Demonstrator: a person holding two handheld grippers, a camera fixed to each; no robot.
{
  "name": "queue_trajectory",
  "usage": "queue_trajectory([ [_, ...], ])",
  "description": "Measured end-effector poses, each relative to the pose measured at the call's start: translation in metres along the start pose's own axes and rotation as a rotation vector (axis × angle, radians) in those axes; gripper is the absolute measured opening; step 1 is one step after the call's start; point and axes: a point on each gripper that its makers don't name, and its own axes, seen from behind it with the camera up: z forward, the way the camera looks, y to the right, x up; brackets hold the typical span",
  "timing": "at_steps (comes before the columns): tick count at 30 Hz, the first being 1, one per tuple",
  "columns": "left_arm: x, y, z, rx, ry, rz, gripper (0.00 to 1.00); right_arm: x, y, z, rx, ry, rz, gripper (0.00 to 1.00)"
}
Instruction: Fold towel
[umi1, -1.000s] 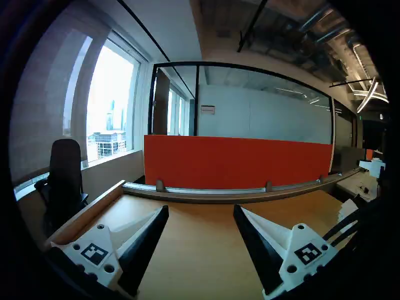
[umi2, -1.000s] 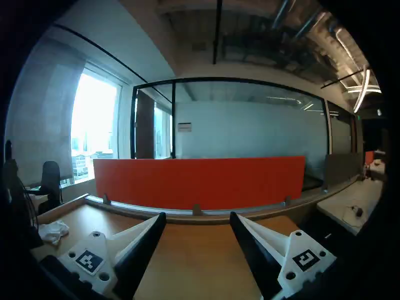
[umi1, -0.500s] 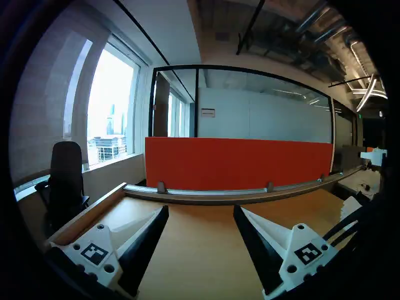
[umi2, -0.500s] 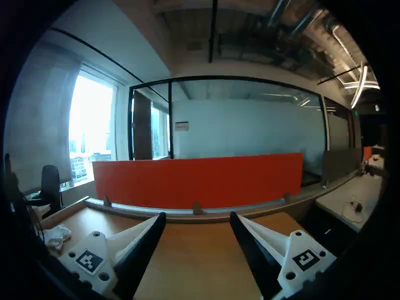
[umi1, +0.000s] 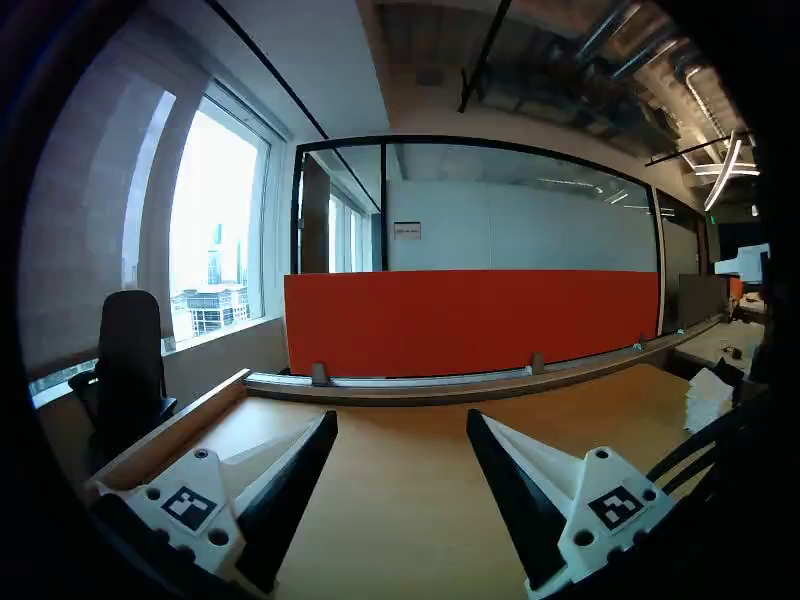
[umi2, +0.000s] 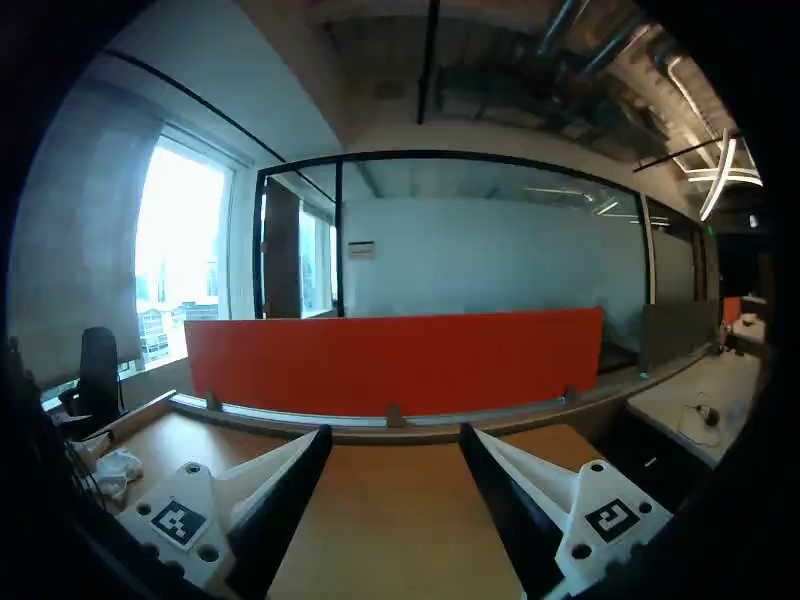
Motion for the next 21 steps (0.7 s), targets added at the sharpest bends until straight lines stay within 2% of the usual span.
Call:
queue_trajectory([
  [6, -0.025, -0.001, -0.003, 0.002, 0.004, 0.009, 0.96, -0.004, -0.005, -0.004, 0.002, 0.004, -0.014, 0.98],
  [21, -0.081, -0.004, -0.004, 0.001, 0.024, 0.018, 0.96, -0.037, -0.011, -0.007, 0.0, 0.018, -0.033, 0.98],
])
